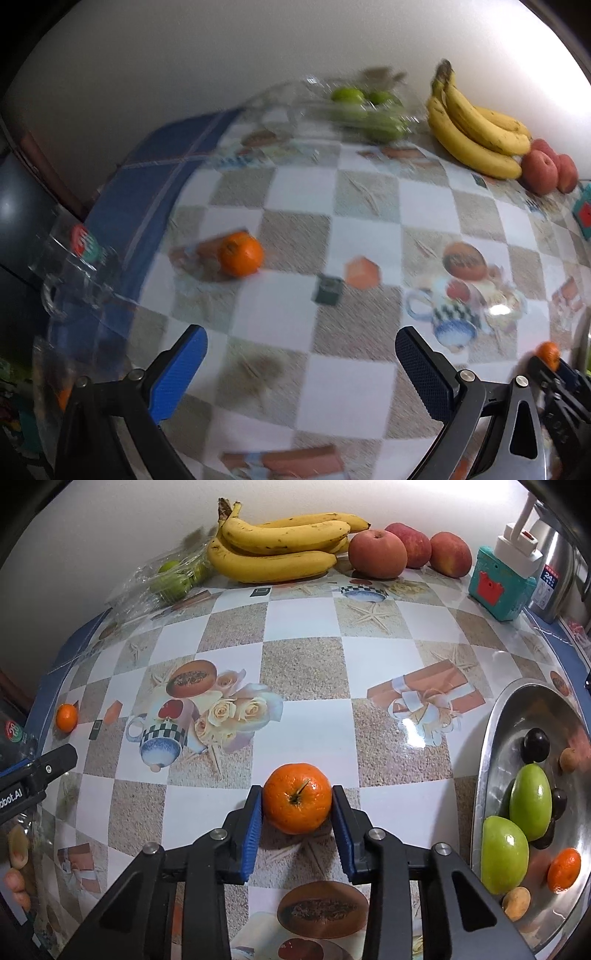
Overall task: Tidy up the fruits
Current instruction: 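Grasp the second orange near the glass with the left tool while the right tool holds its orange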
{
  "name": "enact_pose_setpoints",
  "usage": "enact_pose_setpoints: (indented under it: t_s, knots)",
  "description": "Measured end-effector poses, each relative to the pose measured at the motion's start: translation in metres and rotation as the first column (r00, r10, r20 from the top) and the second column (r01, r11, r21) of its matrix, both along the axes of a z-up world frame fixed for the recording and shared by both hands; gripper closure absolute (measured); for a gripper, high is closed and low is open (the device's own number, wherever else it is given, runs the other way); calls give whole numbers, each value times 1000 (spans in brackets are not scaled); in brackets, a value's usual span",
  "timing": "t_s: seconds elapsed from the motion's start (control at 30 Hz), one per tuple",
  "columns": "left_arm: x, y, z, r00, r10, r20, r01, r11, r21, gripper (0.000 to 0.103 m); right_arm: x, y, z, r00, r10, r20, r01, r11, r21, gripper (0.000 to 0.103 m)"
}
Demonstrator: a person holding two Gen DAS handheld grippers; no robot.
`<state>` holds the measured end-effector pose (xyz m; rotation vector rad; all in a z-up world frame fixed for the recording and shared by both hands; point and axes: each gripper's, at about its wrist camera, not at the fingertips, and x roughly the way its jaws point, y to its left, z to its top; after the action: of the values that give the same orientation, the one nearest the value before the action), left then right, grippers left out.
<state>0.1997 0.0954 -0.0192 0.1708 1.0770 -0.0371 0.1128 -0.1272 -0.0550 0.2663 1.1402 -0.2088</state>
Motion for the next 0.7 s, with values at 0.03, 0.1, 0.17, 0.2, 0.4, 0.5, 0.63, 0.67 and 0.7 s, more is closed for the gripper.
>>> enact_pose_setpoints:
  t_s: [0.03,0.1,0.17,0.2,0.4,0.5,0.63,0.67,0.7]
  knots:
    - [4,4,1,1000,13,11,-13,1000,1,0,0,-1,1,1000,-3,2,3,1000,-1,66]
    - [13,12,3,999,37,23,-37,999,-9,0,0,-3,4,1000,-6,7,6,1000,-2,66]
    - [23,17,3,998,51,34,-51,999,-4,0,0,-6,7,1000,-13,13,13,1000,-1,66]
    - [28,19,2,998,58,38,-59,998,7,1,0,-6,8,1000,-13,14,13,1000,-1,66]
    - [53,37,-9,991,119,52,-121,992,43,15,2,-5,14,1000,-3,28,4,1000,-13,66]
    - [61,43,-16,990,131,50,-133,991,34,29,3,-3,15,1000,5,28,-5,1000,-20,66]
    - [69,46,-23,990,138,36,-139,990,25,43,3,-2,17,999,0,33,1,1000,-9,66]
    - [71,47,-25,990,139,35,-140,990,25,43,3,-2,18,999,1,35,0,1000,-8,66]
    - [72,47,-25,990,136,34,-137,990,19,43,4,-1,19,999,3,36,-3,1000,-11,66]
